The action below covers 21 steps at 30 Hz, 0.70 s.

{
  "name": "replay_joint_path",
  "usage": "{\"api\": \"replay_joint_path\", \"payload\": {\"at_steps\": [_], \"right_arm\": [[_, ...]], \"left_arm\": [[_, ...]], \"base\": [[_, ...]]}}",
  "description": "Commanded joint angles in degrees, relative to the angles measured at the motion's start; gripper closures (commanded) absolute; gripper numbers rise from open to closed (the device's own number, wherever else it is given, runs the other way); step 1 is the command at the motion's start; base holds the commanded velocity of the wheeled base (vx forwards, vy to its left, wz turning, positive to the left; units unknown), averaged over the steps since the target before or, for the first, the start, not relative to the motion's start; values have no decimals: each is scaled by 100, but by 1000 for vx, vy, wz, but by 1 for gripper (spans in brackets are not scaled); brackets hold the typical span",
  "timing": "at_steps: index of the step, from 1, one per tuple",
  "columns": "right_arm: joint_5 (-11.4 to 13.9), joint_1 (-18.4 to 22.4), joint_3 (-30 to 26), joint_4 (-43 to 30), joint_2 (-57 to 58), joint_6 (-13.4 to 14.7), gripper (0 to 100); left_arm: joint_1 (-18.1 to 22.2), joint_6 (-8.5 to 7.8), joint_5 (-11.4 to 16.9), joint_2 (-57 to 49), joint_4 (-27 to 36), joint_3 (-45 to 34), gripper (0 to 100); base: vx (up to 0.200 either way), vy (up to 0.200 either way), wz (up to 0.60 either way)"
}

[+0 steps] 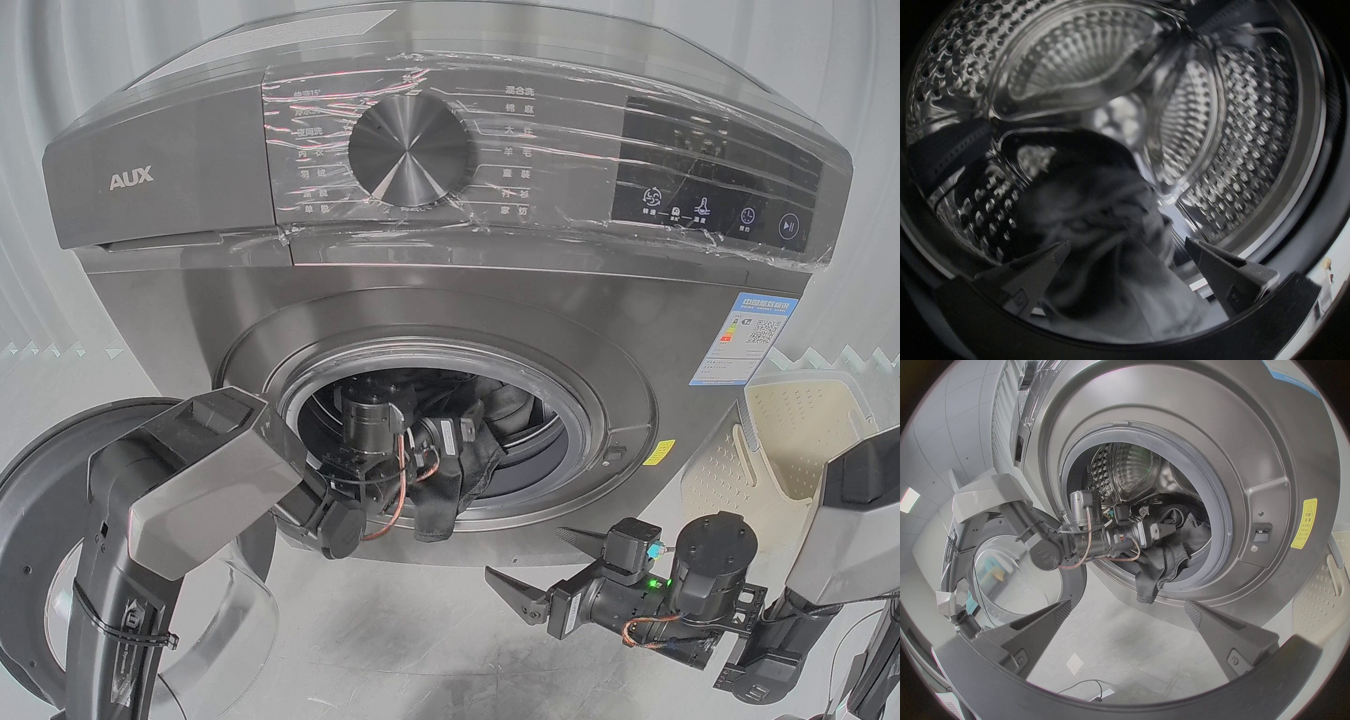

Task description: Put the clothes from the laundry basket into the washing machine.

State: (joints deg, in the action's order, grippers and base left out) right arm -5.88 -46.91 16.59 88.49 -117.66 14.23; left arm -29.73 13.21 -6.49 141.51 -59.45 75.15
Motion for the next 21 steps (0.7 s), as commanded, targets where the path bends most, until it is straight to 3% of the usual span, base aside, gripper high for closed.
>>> {"api": "replay_joint_path", "payload": {"at_steps": [1,8,20,21], "right_arm": [[-1,-2,-7,1,7,1,0],[-10,-38,2,1,-11,10,0],[-1,-55,11,1,7,1,0],[-1,-55,11,1,7,1,0]], "left_arm": [[-182,-38,209,-343,22,-704,0],[-235,-65,200,-18,-31,-616,0],[-305,-65,192,747,22,210,0],[-305,-65,192,747,22,210,100]], "base": [[0,0,0],[0,0,0],[0,0,0],[0,0,0]]}}
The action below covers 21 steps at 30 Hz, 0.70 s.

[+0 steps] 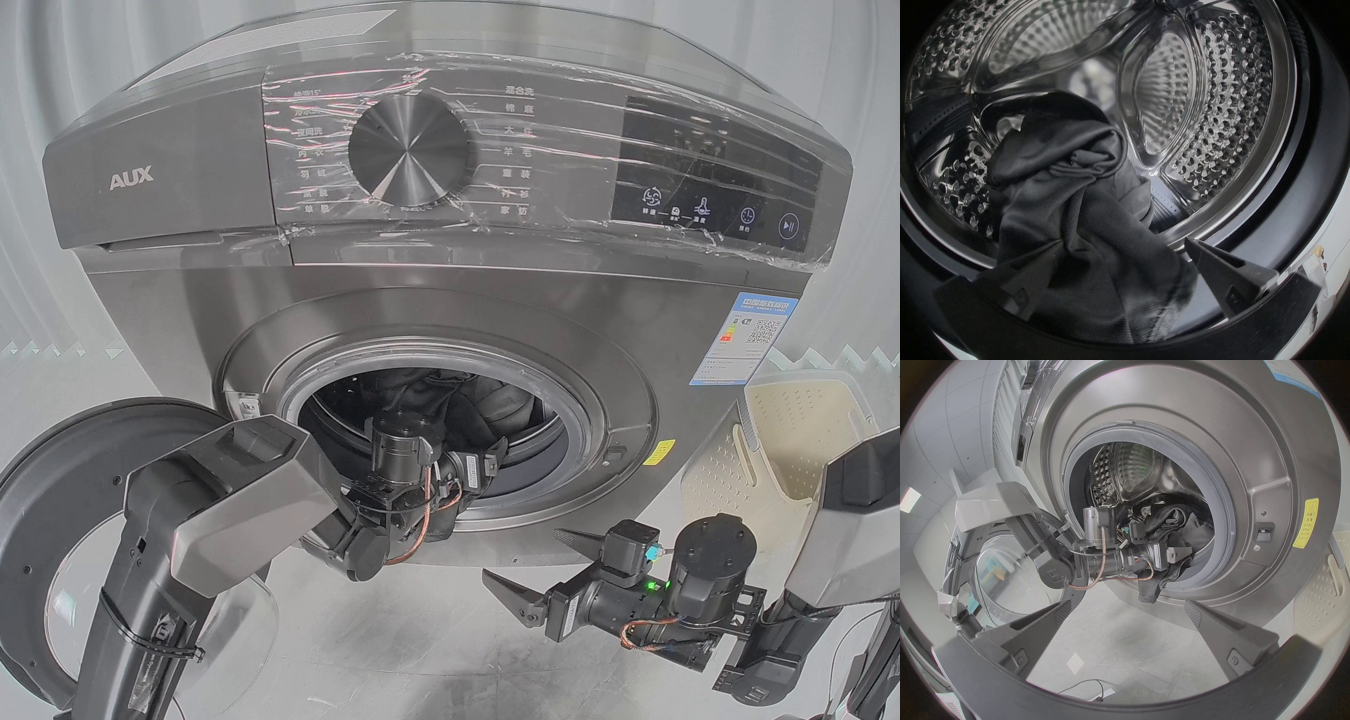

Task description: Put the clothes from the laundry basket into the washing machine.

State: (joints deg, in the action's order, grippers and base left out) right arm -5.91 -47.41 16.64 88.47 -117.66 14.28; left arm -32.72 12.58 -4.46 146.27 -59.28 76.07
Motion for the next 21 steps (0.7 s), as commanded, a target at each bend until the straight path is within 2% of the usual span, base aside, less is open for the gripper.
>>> {"api": "replay_joint_path", "payload": {"at_steps": [1,10,14,21], "right_arm": [[2,4,15,4,15,-4,0],[-6,-5,15,13,15,-4,0],[-6,-5,32,4,24,-4,0],[-6,-23,50,13,33,5,0]], "left_arm": [[2,-45,-11,340,-22,163,100],[64,-28,-134,261,-75,672,100],[187,-45,-494,288,-206,1261,100],[354,-72,-732,525,-294,2017,100]], "base": [[0,0,0],[0,0,0],[0,0,0],[0,0,0]]}}
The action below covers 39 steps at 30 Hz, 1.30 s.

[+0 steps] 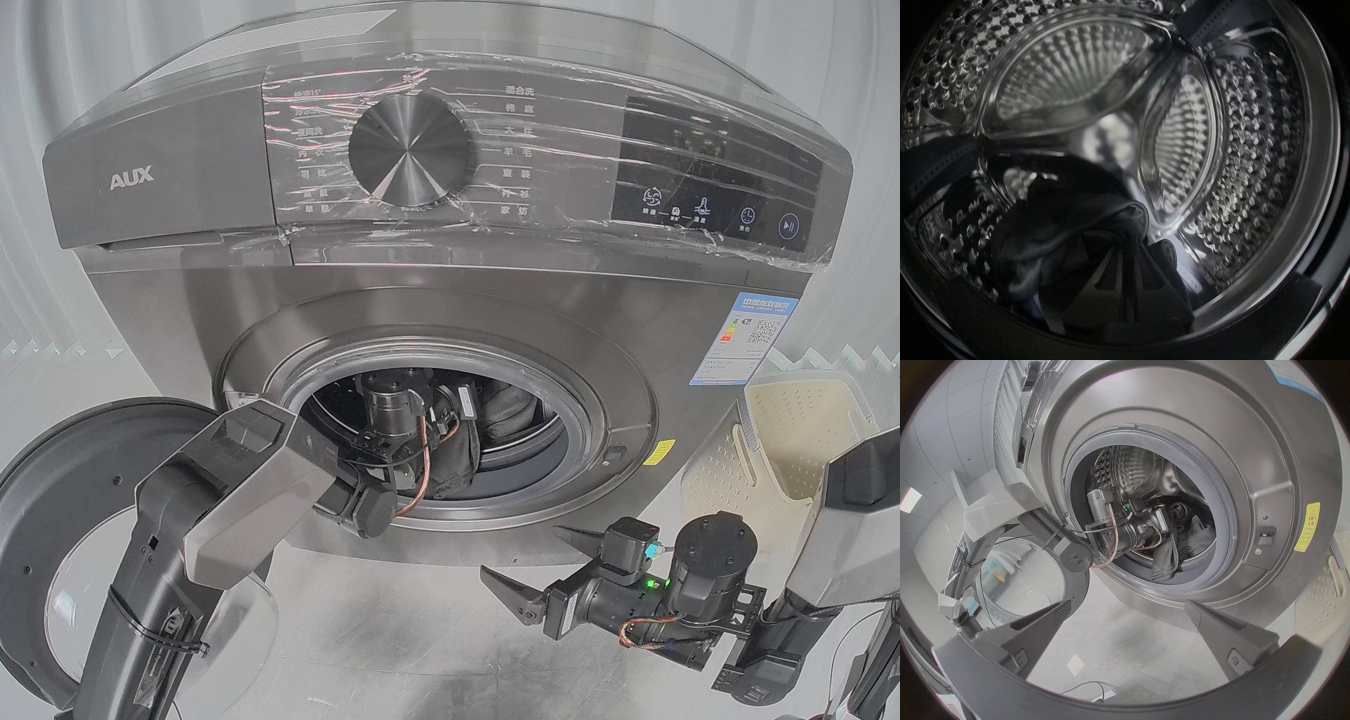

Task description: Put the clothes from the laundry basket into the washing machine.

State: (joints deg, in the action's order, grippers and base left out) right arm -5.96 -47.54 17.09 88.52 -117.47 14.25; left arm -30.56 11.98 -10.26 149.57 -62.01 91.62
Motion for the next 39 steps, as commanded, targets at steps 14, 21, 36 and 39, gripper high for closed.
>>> {"api": "replay_joint_path", "payload": {"at_steps": [14,21,36,39], "right_arm": [[-2,-9,5,-1,22,8,0],[-2,-9,-13,8,13,8,0],[-2,-1,-48,8,22,8,0],[-2,-1,-48,8,5,8,0]], "left_arm": [[481,-108,-353,714,128,2158,100],[463,-91,-406,881,146,2158,100],[68,76,-257,-217,198,-435,0],[33,-21,-28,-402,111,-1059,0]], "base": [[0,0,0],[0,0,0],[0,0,0],[0,0,0]]}}
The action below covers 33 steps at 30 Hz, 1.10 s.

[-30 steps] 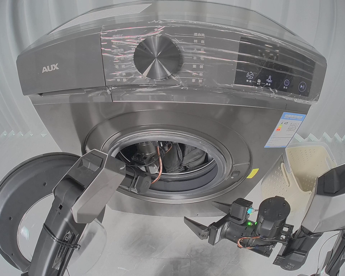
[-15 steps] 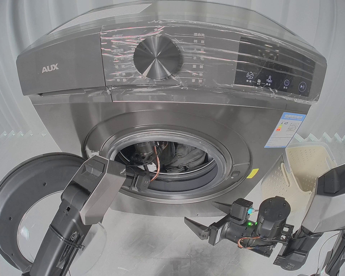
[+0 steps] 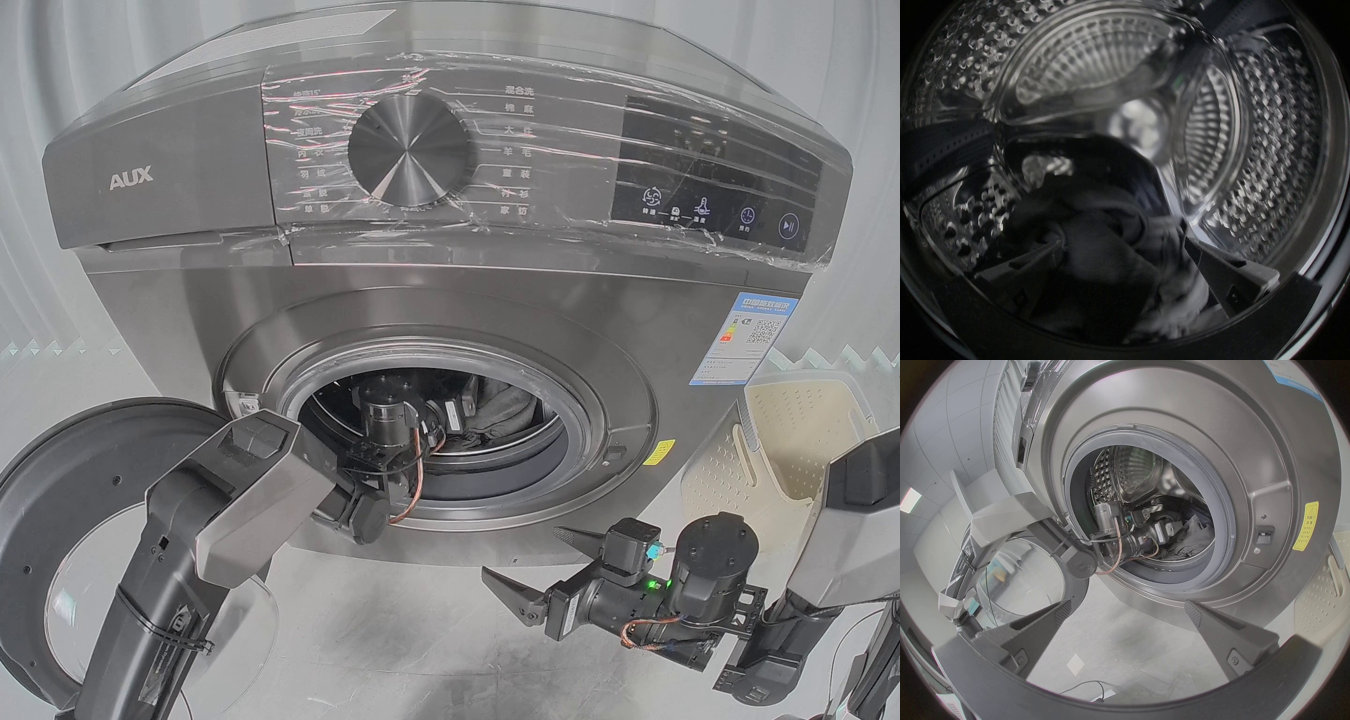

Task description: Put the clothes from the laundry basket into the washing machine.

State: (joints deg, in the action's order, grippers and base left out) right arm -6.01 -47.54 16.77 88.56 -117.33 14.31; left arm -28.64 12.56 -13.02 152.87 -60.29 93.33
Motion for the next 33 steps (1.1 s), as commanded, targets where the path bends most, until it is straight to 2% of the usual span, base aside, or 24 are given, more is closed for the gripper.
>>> {"api": "replay_joint_path", "payload": {"at_steps": [1,10,13,16,19,24,26,27,29,30,33], "right_arm": [[3,-9,-16,3,-18,1,0],[3,8,-34,3,9,1,0],[3,35,-104,-6,18,1,0],[3,52,-139,-6,26,1,0],[3,96,-166,-6,141,1,0],[-14,175,-262,-15,316,-51,0],[-102,254,-315,-15,431,-60,0],[-225,289,-377,-15,510,-60,0],[-269,298,-403,-15,563,-60,0],[-339,325,-596,-23,897,-60,0],[-339,325,-746,-32,1239,-60,0]], "left_arm": [[-195,-139,265,-811,-97,-1405,0],[-582,-201,282,-1075,-228,-2109,0],[-881,-183,291,-1101,-483,-2478,0],[-977,-183,291,-1110,-650,-2733,0],[-1127,-175,282,-1365,-1046,-3295,0],[-1188,-139,203,-2042,-1230,-4192,0],[-1250,-139,195,-2499,-1476,-4868,0],[-1276,-139,186,-2719,-1617,-5185,0],[-1302,-139,177,-2815,-1670,-5317,0],[-1469,-122,142,-3413,-1925,-6099,0],[-1654,-113,142,-4099,-2030,-6978,0]], "base": [[0,0,0],[0,0,0],[0,0,0],[0,0,0],[0,0,0],[0,0,0],[0,0,0],[0,0,0],[0,0,0],[0,0,0],[0,0,0]]}}
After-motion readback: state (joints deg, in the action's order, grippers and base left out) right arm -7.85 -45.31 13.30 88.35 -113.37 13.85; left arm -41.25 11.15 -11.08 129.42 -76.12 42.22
